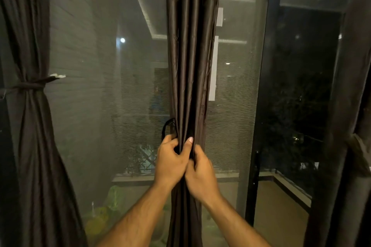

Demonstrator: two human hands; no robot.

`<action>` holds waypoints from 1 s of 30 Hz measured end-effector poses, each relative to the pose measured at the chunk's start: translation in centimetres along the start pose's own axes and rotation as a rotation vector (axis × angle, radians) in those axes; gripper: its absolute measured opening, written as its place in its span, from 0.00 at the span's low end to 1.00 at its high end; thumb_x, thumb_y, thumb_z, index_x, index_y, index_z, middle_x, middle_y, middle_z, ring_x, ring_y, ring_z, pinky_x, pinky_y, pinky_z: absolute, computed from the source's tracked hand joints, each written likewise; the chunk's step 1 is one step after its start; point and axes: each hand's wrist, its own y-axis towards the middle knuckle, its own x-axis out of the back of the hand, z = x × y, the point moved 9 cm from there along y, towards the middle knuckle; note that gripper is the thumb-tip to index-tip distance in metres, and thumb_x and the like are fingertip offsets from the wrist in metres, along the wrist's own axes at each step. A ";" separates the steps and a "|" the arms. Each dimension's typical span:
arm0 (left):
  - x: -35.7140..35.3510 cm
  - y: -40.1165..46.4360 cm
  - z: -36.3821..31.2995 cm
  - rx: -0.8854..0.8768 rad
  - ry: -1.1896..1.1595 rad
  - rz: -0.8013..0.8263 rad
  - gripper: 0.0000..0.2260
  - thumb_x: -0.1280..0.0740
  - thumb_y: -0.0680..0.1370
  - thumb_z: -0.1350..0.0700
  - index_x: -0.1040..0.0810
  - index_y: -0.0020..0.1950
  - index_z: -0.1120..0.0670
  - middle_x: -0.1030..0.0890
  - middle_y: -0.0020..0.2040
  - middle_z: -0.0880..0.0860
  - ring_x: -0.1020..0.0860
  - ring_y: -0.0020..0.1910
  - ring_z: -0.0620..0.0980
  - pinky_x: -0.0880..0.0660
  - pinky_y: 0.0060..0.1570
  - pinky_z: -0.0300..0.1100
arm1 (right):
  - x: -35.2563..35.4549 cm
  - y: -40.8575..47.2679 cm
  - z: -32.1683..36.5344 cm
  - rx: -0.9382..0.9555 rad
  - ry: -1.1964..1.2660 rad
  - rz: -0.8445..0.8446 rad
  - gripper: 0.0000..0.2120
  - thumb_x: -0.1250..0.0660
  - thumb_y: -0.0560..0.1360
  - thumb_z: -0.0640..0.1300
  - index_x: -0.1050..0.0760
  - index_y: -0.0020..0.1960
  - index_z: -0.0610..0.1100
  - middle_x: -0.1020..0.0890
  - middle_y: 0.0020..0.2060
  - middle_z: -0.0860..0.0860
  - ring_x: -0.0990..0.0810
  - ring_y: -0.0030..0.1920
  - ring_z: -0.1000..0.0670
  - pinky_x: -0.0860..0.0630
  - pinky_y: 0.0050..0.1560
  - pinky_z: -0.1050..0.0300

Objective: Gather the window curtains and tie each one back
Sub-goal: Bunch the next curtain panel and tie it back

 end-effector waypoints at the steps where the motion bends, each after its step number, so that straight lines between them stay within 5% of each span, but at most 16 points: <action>1: 0.2 0.1 0.2 0.011 0.003 -0.013 0.11 0.30 0.80 0.48 0.14 0.47 0.53 0.20 0.49 0.46 0.18 0.46 0.42 0.21 0.47 0.37 | -0.4 0.0 -0.1 -0.004 0.000 0.022 0.15 0.40 0.79 0.36 0.24 0.62 0.48 0.16 0.51 0.55 0.18 0.52 0.59 0.21 0.54 0.58; 6: 1.5 1.2 1.1 0.036 0.045 -0.073 0.11 0.32 0.82 0.52 0.16 0.48 0.57 0.17 0.45 0.49 0.17 0.44 0.45 0.18 0.48 0.48 | -0.8 -0.2 -0.3 -0.008 0.072 0.035 0.20 0.38 0.72 0.40 0.19 0.61 0.48 0.17 0.56 0.55 0.19 0.60 0.57 0.23 0.64 0.57; 12: 2.7 0.6 0.6 -0.014 0.075 -0.089 0.10 0.34 0.83 0.51 0.16 0.52 0.55 0.18 0.48 0.47 0.19 0.47 0.41 0.22 0.47 0.35 | 3.2 1.2 -2.4 -0.097 0.038 -0.321 0.08 0.34 0.82 0.40 0.23 0.58 0.50 0.19 0.53 0.57 0.20 0.55 0.59 0.21 0.61 0.49; 14: 2.9 0.7 0.4 -0.045 0.089 -0.095 0.09 0.33 0.82 0.52 0.15 0.51 0.54 0.19 0.48 0.46 0.19 0.47 0.41 0.21 0.48 0.39 | 2.1 2.3 -2.6 -0.125 0.058 -0.223 0.10 0.34 0.82 0.50 0.24 0.62 0.52 0.18 0.56 0.57 0.20 0.58 0.59 0.22 0.64 0.48; 17: 2.4 0.4 0.3 -0.059 0.093 -0.061 0.06 0.31 0.81 0.53 0.15 0.51 0.51 0.19 0.49 0.44 0.19 0.47 0.39 0.20 0.50 0.40 | -0.7 3.1 -1.8 -0.188 0.220 -0.028 0.25 0.44 0.82 0.66 0.26 0.70 0.54 0.18 0.62 0.58 0.21 0.65 0.60 0.25 0.69 0.55; 20: 1.8 -0.1 -0.3 -0.118 0.062 -0.013 0.11 0.32 0.80 0.46 0.15 0.47 0.52 0.19 0.46 0.44 0.18 0.45 0.41 0.20 0.48 0.42 | -1.4 4.6 0.2 -0.259 0.334 0.068 0.25 0.53 0.86 0.59 0.22 0.64 0.50 0.17 0.53 0.59 0.20 0.60 0.62 0.26 0.54 0.74; 21: 1.9 -0.1 -0.2 -0.097 0.006 -0.001 0.17 0.34 0.79 0.41 0.15 0.44 0.53 0.18 0.43 0.46 0.18 0.43 0.44 0.21 0.46 0.44 | -1.2 5.3 0.5 -0.294 0.312 0.071 0.26 0.54 0.86 0.59 0.20 0.62 0.49 0.17 0.50 0.58 0.19 0.57 0.60 0.25 0.51 0.73; 23: 2.5 0.5 1.0 0.033 -0.111 -0.033 0.26 0.40 0.79 0.36 0.18 0.41 0.56 0.18 0.37 0.52 0.19 0.38 0.50 0.23 0.42 0.49 | -0.8 6.6 0.3 -0.385 0.261 0.071 0.31 0.55 0.86 0.61 0.19 0.63 0.45 0.16 0.53 0.50 0.19 0.58 0.52 0.24 0.61 0.62; 26: 3.8 1.6 2.6 0.156 -0.137 -0.171 0.14 0.37 0.82 0.42 0.24 0.44 0.50 0.23 0.29 0.48 0.27 0.27 0.46 0.31 0.32 0.47 | -0.9 8.4 0.4 -0.428 0.257 0.056 0.31 0.52 0.86 0.62 0.21 0.68 0.42 0.19 0.63 0.45 0.22 0.67 0.46 0.29 0.73 0.46; 30: 4.5 3.1 2.7 0.205 -0.127 -0.185 0.14 0.32 0.80 0.44 0.29 0.59 0.50 0.18 0.36 0.50 0.23 0.29 0.45 0.25 0.33 0.47 | -2.1 10.4 0.1 -0.402 0.247 0.108 0.14 0.35 0.82 0.48 0.16 0.45 0.42 0.14 0.42 0.46 0.16 0.44 0.48 0.19 0.54 0.49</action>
